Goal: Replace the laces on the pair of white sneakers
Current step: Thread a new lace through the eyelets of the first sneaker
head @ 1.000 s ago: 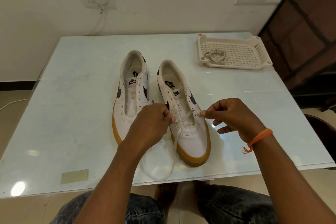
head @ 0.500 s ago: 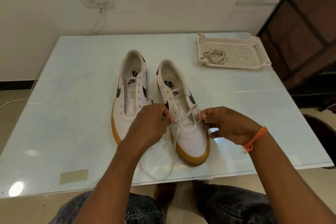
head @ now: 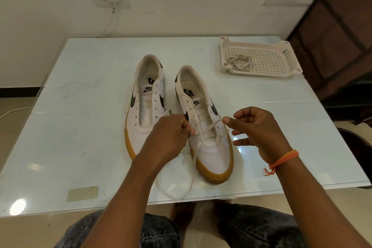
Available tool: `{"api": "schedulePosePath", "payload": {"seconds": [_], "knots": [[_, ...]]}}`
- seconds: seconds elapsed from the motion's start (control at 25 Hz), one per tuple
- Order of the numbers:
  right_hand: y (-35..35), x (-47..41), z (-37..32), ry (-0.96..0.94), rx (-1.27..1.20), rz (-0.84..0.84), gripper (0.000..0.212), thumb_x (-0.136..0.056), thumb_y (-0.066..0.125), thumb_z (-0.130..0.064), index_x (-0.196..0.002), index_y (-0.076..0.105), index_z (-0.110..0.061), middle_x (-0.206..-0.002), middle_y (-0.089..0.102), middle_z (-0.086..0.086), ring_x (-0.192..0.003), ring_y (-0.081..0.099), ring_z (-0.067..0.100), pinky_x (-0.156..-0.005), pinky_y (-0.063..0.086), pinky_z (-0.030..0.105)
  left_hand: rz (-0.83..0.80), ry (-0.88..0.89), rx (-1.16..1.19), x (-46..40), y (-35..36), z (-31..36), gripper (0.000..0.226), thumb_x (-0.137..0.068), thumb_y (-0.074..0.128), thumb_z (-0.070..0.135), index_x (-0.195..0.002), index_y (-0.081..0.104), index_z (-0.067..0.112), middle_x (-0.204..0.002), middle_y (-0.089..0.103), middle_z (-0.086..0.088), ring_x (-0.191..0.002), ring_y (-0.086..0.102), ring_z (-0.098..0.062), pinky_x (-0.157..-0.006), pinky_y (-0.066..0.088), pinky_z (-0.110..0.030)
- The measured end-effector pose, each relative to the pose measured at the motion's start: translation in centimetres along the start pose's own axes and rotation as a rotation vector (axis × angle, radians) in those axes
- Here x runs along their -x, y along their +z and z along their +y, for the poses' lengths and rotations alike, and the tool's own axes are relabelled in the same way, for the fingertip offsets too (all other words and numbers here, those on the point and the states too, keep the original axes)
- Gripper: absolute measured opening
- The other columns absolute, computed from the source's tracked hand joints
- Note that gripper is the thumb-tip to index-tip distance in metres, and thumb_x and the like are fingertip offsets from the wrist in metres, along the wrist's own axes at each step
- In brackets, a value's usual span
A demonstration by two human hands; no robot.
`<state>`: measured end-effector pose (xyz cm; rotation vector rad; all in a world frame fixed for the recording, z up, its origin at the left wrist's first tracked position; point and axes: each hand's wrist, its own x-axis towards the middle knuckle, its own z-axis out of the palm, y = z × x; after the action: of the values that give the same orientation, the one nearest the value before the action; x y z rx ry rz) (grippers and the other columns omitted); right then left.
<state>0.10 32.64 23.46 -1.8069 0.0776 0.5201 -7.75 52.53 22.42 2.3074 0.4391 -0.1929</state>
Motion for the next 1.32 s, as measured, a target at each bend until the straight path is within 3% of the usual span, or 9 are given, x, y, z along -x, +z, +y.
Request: {"api": "schedulePosePath", "payload": {"seconds": [0.12,0.32,0.52,0.76,0.92,1.08,1.2,1.32], "knots": [[0.4,0.5,0.7,0.071,-0.005,-0.008,0.027,-0.077,0.079,-0.014,-0.097,0.067,-0.001,-0.084,0.072,0.014,-0.072,0.070,0.023,-0.054,0.057,0.031,0.006,-0.002,-0.004,-0.1,0.1,0.0,0.019,-0.092,0.065,0.030,-0.088,0.067,0.012,-0.070,0.068,-0.002,-0.069,0.067,-0.015,-0.077,0.054,-0.031],[0.3,-0.7,0.6,0.141,0.017,-0.048,0.008,-0.087,0.070,-0.014,-0.092,0.072,-0.009,-0.087,0.072,0.010,-0.083,0.066,0.025,-0.061,0.055,0.031,0.000,0.016,-0.010,0.0,0.1,-0.1,0.017,-0.094,0.063,0.026,-0.089,0.067,0.010,-0.073,0.068,-0.002,-0.074,0.068,-0.016,-0.075,0.053,-0.030],[-0.3,-1.6,1.4,0.375,-0.207,-0.348,0.024,-0.092,0.057,-0.016,-0.112,0.070,-0.018,-0.088,0.064,-0.003,-0.080,0.050,0.014,-0.072,0.043,0.031,0.002,0.023,-0.009,-0.1,0.1,0.0,0.017,-0.095,0.062,0.024,-0.091,0.066,0.008,-0.080,0.068,-0.003,-0.074,0.064,-0.013,-0.076,0.050,-0.028],[-0.1,-1.8,1.6,0.438,-0.323,-0.295,0.018,-0.095,0.054,-0.015,-0.097,0.068,-0.025,-0.073,0.066,-0.012,-0.074,0.043,0.011,-0.069,0.030,0.031,-0.010,0.031,-0.011,0.0,0.2,0.0,0.015,-0.096,0.060,0.023,-0.093,0.065,0.009,-0.082,0.067,-0.002,-0.077,0.063,-0.014,-0.077,0.051,-0.028],[0.9,-2.0,1.3,0.370,-0.386,-0.223,0.017,-0.099,0.049,-0.010,-0.098,0.062,-0.021,-0.068,0.067,-0.008,-0.068,0.051,0.009,-0.071,0.034,0.026,-0.004,0.040,-0.026,-0.1,0.2,-0.1,0.014,-0.097,0.058,0.021,-0.092,0.065,0.011,-0.074,0.060,0.010,-0.066,0.054,-0.005,-0.064,0.042,-0.018],[0.7,-1.9,1.3,0.381,-0.400,-0.230,0.019,-0.100,0.045,-0.010,-0.097,0.061,-0.020,-0.065,0.061,-0.006,-0.068,0.047,0.012,-0.070,0.033,0.030,-0.016,0.024,-0.010,-0.1,0.4,0.1,0.017,-0.097,0.059,0.025,-0.093,0.064,0.009,-0.084,0.065,-0.001,-0.072,0.057,-0.011,-0.070,0.046,-0.024],[0.7,-2.2,1.3,0.227,-0.127,-0.206,0.022,-0.098,0.048,-0.011,-0.100,0.069,-0.021,-0.079,0.066,-0.005,-0.079,0.052,0.015,-0.080,0.034,0.036,-0.012,0.024,-0.020,-0.1,0.4,0.1,0.015,-0.097,0.057,0.022,-0.093,0.064,0.009,-0.078,0.062,0.004,-0.067,0.054,-0.007,-0.064,0.043,-0.019],[1.0,-2.6,1.7,-0.277,0.244,-0.040,0.047,-0.092,0.049,0.004,-0.120,0.065,-0.030,-0.113,0.062,-0.004,-0.097,0.057,0.013,-0.084,0.045,0.028,-0.008,0.021,-0.031,-0.2,0.4,0.0,0.013,-0.098,0.056,0.019,-0.092,0.064,0.010,-0.075,0.059,0.008,-0.066,0.053,-0.006,-0.061,0.039,-0.016]]}}
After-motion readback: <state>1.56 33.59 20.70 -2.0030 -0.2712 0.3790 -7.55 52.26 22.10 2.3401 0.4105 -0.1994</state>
